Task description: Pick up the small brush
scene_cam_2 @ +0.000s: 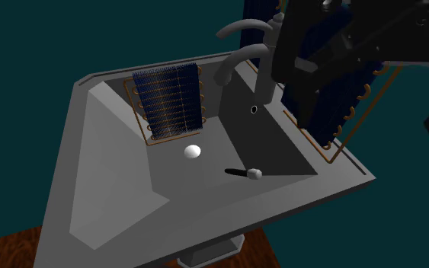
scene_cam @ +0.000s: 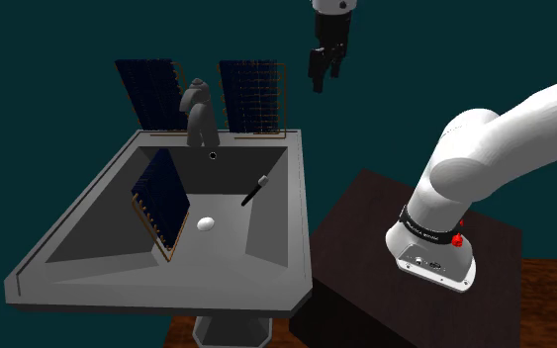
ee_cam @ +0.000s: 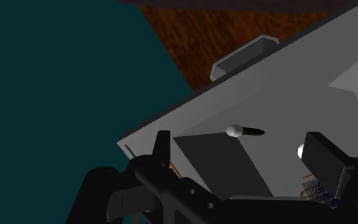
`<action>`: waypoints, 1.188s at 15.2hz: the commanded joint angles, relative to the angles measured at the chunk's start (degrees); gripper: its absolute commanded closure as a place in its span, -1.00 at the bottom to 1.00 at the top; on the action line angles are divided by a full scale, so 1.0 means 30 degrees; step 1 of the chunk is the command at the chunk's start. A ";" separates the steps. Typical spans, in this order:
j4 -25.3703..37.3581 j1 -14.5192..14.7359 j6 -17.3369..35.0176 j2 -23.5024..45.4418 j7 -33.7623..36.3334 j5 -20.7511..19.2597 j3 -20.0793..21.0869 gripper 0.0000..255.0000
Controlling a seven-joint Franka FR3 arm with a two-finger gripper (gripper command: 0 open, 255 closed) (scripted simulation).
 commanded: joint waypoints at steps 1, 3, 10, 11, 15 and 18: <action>-0.0767 0.0191 0.1551 0.0637 -0.0180 -0.0066 0.0015 -1.00; -0.1427 0.0327 0.3077 0.1407 -0.0421 -0.0187 -0.0036 -1.00; -0.2852 0.0710 0.8545 0.5112 -0.1160 -0.0700 -0.0135 -1.00; -0.2937 0.0753 0.9326 0.5760 -0.1245 -0.0791 -0.0138 -1.00; -0.2967 0.0870 1.2375 0.8589 -0.1516 -0.1226 -0.0093 -1.00; -0.2665 0.0912 1.4523 1.0901 -0.1604 -0.1677 -0.0016 -1.00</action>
